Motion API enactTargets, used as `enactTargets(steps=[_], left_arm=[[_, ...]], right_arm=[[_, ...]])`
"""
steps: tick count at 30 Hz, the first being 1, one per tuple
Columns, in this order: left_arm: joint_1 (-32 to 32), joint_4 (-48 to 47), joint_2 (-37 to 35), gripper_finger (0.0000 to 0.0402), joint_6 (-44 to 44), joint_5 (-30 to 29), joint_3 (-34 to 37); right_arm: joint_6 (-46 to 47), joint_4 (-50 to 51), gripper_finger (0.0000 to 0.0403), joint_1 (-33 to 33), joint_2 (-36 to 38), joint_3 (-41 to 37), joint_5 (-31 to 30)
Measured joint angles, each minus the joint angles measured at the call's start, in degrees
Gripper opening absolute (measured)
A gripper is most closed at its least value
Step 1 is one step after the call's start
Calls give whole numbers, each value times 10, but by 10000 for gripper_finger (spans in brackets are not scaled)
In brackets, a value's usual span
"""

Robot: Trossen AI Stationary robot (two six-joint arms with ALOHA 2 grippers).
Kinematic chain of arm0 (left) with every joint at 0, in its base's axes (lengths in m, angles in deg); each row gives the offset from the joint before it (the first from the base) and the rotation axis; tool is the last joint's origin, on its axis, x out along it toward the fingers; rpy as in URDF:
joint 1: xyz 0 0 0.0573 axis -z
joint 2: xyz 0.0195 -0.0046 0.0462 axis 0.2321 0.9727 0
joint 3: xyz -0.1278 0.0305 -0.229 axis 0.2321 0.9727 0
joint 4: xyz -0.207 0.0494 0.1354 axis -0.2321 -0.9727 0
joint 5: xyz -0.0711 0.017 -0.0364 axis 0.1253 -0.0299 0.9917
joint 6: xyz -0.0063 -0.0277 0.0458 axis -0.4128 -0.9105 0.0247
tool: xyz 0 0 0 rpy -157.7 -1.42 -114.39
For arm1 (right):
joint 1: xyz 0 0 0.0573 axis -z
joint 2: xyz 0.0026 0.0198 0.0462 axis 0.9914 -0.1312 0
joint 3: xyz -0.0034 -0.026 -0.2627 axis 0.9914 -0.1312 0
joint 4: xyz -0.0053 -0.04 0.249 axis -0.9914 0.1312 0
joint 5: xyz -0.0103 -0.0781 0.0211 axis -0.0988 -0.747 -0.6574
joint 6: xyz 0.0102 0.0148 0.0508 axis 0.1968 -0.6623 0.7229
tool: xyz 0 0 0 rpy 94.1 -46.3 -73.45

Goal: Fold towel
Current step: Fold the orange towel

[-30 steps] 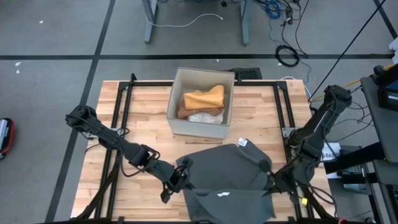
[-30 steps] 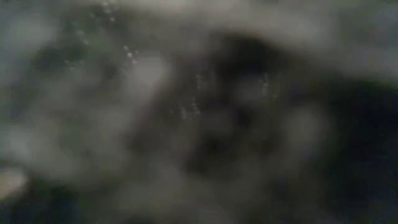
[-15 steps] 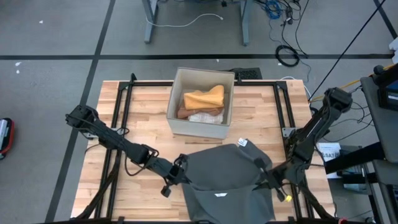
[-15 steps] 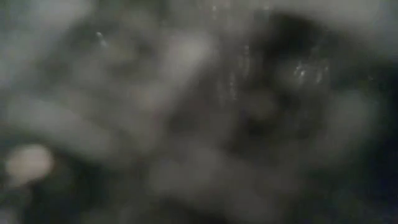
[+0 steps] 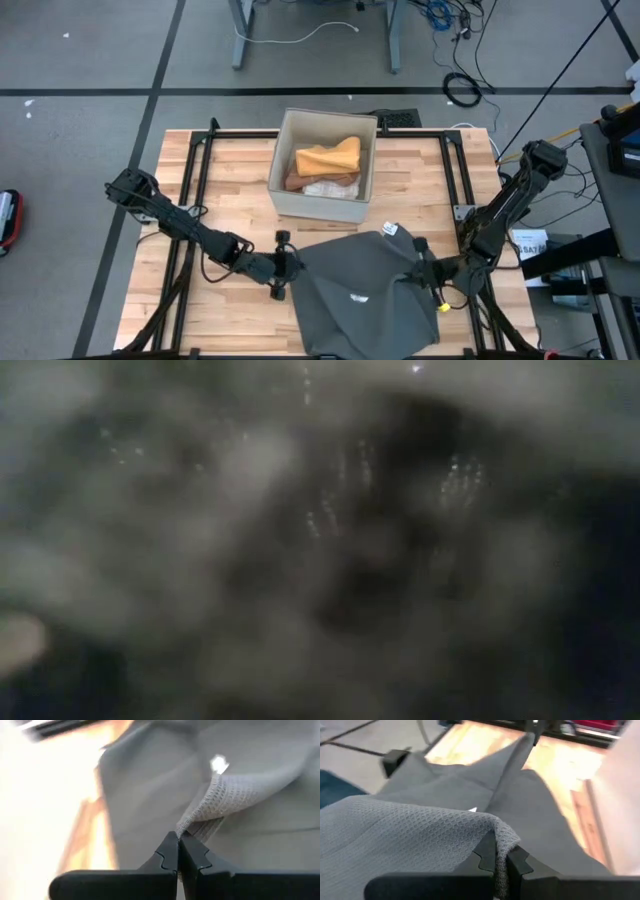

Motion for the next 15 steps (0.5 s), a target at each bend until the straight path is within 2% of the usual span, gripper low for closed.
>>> enactTargets(steps=[2, 5, 11, 15], left_arm=[[-3, -45, 0, 0, -25, -46, 0], [-14, -103, 0, 0, -85, -47, 0], [-30, -119, 0, 0, -153, 94, 0], [-34, -99, 0, 0, -185, 172, 0]], right_arm=[[17, 26, 0, 0, 12, 0, -25], [58, 80, 0, 0, 30, 0, -54], [159, 186, 0, 0, 53, 0, -67], [193, 208, 0, 0, 54, 0, -62]])
